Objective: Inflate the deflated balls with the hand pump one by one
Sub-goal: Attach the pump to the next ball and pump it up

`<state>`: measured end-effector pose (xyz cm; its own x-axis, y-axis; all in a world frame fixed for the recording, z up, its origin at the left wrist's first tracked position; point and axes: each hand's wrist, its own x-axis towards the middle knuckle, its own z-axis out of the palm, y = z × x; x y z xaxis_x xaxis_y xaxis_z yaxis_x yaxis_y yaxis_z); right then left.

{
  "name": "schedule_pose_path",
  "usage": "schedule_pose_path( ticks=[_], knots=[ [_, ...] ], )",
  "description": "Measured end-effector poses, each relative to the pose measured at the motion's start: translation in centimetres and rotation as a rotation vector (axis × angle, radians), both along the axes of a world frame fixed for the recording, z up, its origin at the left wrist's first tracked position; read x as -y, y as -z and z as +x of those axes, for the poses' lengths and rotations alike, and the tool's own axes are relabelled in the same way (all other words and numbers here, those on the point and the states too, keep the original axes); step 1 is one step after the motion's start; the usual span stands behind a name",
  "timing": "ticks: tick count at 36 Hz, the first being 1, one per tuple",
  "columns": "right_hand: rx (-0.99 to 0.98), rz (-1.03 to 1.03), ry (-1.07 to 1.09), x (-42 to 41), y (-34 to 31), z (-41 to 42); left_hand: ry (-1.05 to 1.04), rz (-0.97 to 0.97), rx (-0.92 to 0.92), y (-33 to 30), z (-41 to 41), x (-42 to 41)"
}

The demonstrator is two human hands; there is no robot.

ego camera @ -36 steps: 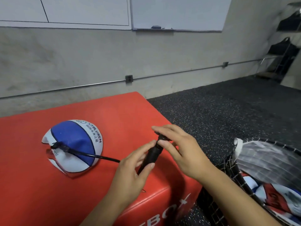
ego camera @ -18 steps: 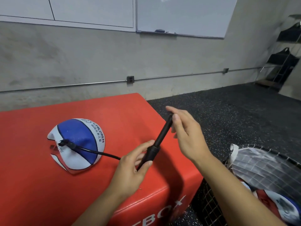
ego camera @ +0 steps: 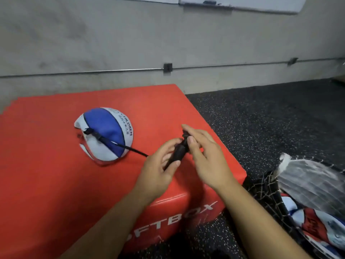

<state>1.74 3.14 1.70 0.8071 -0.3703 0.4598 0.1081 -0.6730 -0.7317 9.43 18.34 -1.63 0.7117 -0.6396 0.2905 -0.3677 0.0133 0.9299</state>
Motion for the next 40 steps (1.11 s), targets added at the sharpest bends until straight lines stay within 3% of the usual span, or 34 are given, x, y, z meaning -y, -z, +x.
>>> schedule_pose_path(
  ticks=[6, 13, 18, 33, 40],
  knots=[
    [0.018, -0.089, -0.021, 0.0, -1.2, -3.7, -0.103, 0.002, 0.121, 0.0, -2.9, -0.3],
    [0.259, 0.113, 0.179, 0.3, -4.7, -5.6, -0.031, 0.070, 0.155, -1.2, -4.4, -2.2],
    [0.288, 0.130, 0.116, -1.9, -4.5, -4.9, -0.059, 0.050, 0.140, -0.4, -4.5, -4.6],
    [0.085, 0.084, -0.062, -3.7, 1.7, -1.1, -0.066, 0.017, 0.043, 1.3, -1.4, -4.4],
    [0.036, 0.029, -0.027, -1.5, 2.0, -1.5, -0.071, 0.092, 0.124, 1.3, -1.3, -3.3]
  ],
)
